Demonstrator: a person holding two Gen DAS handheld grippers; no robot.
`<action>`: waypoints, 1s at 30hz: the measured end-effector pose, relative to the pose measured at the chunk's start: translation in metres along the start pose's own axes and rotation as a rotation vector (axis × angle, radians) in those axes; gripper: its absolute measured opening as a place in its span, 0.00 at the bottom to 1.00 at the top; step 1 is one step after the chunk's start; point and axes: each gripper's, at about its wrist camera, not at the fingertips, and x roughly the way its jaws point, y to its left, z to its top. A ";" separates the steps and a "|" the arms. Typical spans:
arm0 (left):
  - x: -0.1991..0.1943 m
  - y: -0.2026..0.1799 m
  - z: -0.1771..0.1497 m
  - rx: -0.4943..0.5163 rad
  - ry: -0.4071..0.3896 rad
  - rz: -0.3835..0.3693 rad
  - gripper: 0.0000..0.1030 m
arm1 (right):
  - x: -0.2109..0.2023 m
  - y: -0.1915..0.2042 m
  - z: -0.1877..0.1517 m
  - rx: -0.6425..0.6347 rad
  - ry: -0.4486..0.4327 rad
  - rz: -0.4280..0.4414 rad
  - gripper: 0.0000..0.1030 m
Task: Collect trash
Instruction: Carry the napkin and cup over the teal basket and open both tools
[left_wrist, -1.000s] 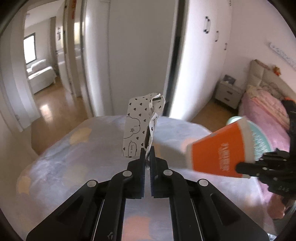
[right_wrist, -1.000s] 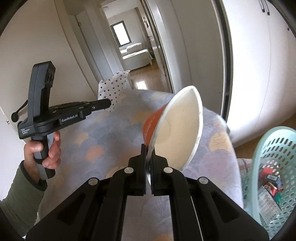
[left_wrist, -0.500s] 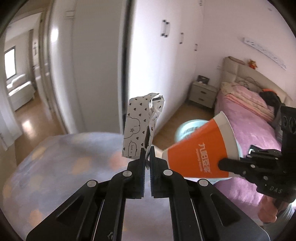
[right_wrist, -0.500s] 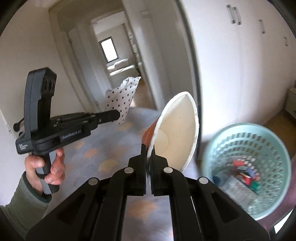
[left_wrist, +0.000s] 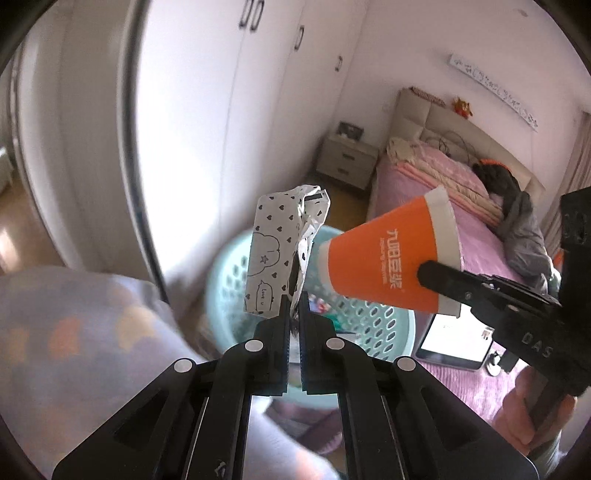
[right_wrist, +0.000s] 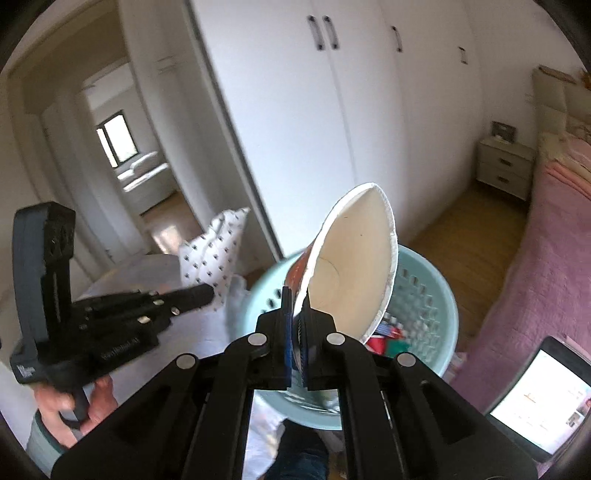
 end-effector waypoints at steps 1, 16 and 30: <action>0.008 -0.001 0.002 -0.004 0.013 0.001 0.02 | 0.002 -0.003 0.001 0.008 0.005 -0.010 0.02; 0.025 0.027 -0.010 -0.110 0.037 -0.014 0.47 | 0.034 -0.028 -0.001 0.098 0.053 -0.034 0.30; -0.055 0.040 -0.035 -0.168 -0.106 0.069 0.72 | 0.013 0.013 -0.013 0.018 0.036 0.007 0.50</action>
